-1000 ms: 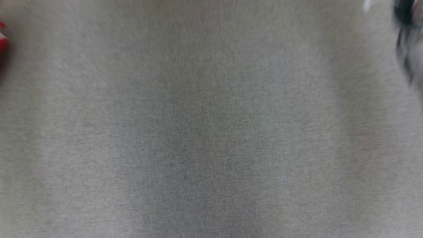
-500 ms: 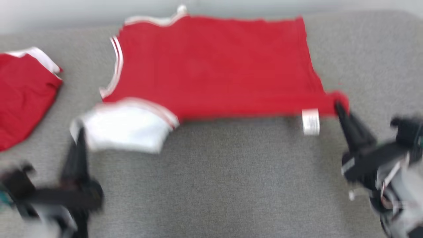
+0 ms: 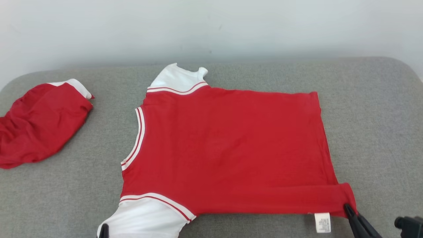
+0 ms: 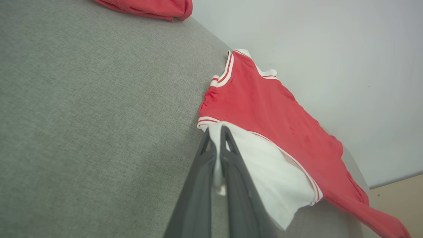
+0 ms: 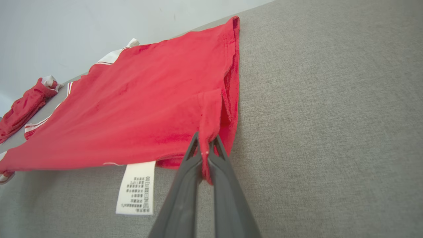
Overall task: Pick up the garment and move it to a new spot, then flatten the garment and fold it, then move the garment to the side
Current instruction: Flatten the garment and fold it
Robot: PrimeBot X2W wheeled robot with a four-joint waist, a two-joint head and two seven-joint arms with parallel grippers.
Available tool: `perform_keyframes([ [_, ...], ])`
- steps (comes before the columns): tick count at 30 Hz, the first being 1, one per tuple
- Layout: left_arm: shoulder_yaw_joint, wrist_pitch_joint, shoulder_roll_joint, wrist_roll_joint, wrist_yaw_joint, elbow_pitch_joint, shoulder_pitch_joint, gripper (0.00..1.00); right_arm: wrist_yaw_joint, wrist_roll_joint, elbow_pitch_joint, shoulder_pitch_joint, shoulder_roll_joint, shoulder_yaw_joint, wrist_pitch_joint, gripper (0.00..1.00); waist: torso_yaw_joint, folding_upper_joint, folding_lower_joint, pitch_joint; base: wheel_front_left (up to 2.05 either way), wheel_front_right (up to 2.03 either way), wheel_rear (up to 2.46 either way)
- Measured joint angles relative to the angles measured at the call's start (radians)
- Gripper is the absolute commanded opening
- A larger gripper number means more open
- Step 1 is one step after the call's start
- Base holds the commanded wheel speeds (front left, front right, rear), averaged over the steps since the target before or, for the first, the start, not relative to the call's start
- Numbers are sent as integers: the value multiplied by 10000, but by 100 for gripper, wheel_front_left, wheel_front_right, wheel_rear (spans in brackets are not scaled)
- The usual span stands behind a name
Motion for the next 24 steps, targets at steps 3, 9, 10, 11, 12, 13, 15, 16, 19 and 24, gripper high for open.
perform_keyframes([
  [3, -27, 2, -52, 75, -31, -61, 190, 0, 0, -343, -378, 481, 318, -403, 224, 0, 64, 1, 0, -124, 0, 0, 0],
  [9, -236, 148, 61, 330, -169, -73, -446, 0, 0, -752, -980, 468, 930, -844, 683, 0, -69, 3, 4, -38, 0, 0, 0],
  [10, -280, 226, 115, 380, -207, -40, -676, 0, 0, -802, -1009, 401, 1009, -882, 771, 0, -102, 2, 3, -21, 0, 0, 0],
  [11, -320, 295, 159, 426, -211, 21, -928, 0, 0, -857, -1030, 293, 1074, -905, 851, 0, -134, 2, 3, 1, 0, 0, 0],
  [12, -330, 366, 194, 481, -221, 96, -1167, 0, 0, -905, -1047, 169, 1118, -892, 932, 0, -168, 2, 3, 25, 0, 0, 0],
  [13, -384, 458, 242, 548, -270, 199, -1430, 0, 0, -928, -1037, 33, 1172, -894, 1009, 0, -211, 3, 4, 53, 0, 0, 0],
  [15, -449, 556, 293, 593, -324, 303, -1698, 0, 0, -957, -1007, -95, 1210, -872, 1066, 0, -252, 3, 4, 83, 0, 0, 0],
  [16, -464, 621, 311, 616, -395, 435, -1964, 0, 0, -995, -961, -220, 1239, -823, 1135, 0, -296, 3, 4, 115, 0, 0, 0],
  [19, -556, 878, 426, 654, -566, 976, -2761, 0, 0, -1003, -669, -679, 1317, -771, 1271, 0, -411, 3, 4, 262, 0, 0, 0],
  [24, -554, 1081, 577, 671, -846, 2171, -4058, 0, 0, -1047, -10, -1660, 1513, -662, 1304, 0, -567, 3, 4, 601, 0, 0, 0],
])
